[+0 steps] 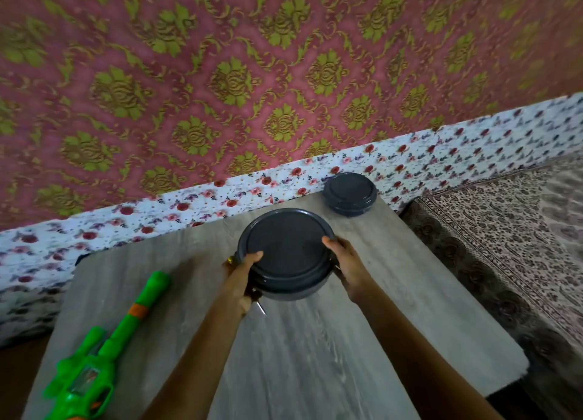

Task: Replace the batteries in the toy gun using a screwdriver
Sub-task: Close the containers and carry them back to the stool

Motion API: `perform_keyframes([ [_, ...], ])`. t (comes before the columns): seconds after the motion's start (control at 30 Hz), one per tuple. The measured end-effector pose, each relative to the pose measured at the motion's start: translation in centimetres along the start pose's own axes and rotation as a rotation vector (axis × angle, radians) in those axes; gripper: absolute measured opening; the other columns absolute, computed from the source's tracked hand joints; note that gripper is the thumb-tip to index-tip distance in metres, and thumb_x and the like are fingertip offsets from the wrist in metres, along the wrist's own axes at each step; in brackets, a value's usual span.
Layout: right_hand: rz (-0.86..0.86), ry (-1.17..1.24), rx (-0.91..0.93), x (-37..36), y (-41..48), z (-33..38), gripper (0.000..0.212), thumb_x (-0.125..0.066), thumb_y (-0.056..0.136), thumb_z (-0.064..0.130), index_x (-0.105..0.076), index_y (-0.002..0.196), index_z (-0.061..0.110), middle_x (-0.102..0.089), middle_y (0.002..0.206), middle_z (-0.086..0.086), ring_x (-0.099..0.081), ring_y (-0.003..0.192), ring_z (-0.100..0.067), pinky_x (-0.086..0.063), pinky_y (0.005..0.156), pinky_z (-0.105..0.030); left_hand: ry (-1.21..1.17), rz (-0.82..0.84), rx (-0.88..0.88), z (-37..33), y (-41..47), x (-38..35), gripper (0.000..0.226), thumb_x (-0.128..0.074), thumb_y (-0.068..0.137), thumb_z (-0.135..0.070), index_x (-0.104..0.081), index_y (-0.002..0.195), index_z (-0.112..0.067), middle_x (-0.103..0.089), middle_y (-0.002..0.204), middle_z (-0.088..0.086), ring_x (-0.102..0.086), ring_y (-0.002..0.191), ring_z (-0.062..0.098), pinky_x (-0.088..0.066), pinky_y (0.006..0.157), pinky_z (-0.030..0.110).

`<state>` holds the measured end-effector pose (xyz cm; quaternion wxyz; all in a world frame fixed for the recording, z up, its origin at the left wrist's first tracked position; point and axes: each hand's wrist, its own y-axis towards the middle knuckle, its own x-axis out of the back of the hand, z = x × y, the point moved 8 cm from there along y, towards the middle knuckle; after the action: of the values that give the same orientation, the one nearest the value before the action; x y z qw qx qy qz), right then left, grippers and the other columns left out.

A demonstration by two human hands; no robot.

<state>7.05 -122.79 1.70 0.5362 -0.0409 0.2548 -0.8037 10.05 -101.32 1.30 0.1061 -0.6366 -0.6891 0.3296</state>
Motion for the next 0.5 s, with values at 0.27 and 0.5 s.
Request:
perform_keyframes([
  [0.27, -0.262, 0.055, -0.185, 7.7, 9.3, 2.5, 0.051, -0.055, 0.089, 0.038, -0.048, 0.126, 0.003, -0.052, 0.128, -0.015, -0.050, 0.103, -0.025, -0.039, 0.094, -0.034, -0.034, -0.122, -0.059, -1.0, 5.9, -3.7, 0.045, -0.072, 0.078, -0.019, -0.059, 0.120, -0.012, -0.063, 0.116, 0.016, -0.060, 0.103, 0.035, -0.054, 0.070, 0.043],
  [0.5, -0.363, 0.174, -0.268, 10.2, 18.6, 3.8, 0.053, -0.070, 0.078, 0.039, -0.050, 0.111, 0.003, -0.041, 0.065, -0.005, -0.038, 0.055, -0.015, -0.034, 0.050, -0.026, -0.058, -0.224, -0.076, -1.3, 11.9, -5.5, 0.029, -0.072, 0.079, -0.018, -0.060, 0.105, -0.017, -0.064, 0.110, 0.013, -0.061, 0.098, 0.032, -0.054, 0.076, 0.047],
])
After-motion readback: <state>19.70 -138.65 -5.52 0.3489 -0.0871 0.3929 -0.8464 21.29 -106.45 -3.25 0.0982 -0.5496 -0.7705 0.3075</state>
